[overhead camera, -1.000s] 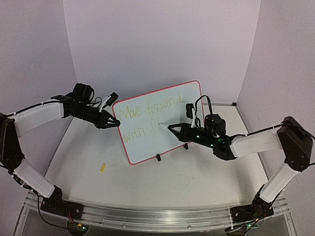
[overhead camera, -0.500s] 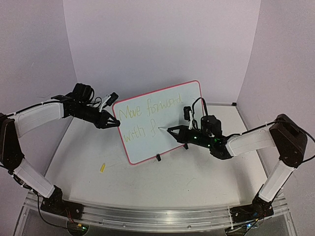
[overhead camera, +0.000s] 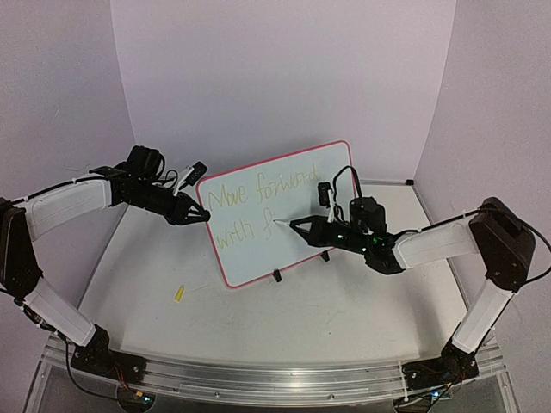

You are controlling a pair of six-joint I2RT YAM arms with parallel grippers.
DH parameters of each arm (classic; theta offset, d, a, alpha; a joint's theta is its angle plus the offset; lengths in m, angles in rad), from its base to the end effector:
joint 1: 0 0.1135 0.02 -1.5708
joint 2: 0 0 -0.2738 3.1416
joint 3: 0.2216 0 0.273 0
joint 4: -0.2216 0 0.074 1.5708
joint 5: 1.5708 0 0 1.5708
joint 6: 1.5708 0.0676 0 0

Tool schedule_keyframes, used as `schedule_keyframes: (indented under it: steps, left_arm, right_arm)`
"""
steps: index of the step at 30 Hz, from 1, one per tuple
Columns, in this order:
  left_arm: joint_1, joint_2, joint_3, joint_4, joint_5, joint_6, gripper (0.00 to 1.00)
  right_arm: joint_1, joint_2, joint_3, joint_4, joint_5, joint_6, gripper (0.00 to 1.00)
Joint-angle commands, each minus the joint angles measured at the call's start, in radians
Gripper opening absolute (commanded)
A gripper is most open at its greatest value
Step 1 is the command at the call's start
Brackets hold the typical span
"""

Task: Write a sentence on the whiteboard

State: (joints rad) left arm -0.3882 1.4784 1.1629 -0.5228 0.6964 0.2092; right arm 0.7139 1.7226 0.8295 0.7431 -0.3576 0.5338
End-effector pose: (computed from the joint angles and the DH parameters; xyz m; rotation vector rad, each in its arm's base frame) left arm 0.3082 -0.1729 0.2670 0.9922 2.1239 -0.9190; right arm 0.2951 0.2869 0.1938 -0.4531 1.8178 1.2018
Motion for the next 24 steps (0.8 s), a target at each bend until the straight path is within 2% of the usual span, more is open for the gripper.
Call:
schedule_keyframes:
  steps: [1, 11, 24]
  left_arm:
    - [-0.034, 0.048, -0.008, -0.04, -0.089, 0.046, 0.0]
    - [-0.037, 0.051, -0.007, -0.04, -0.089, 0.047, 0.0]
    - [-0.039, 0.053, -0.006, -0.041, -0.089, 0.046, 0.0]
  right_arm:
    - [-0.003, 0.006, 0.009, -0.015, -0.006, -0.02, 0.0]
    - [-0.004, 0.008, -0.024, -0.023, -0.008, -0.011, 0.0]
    - [-0.003, -0.055, 0.007, -0.075, 0.067, -0.033, 0.0]
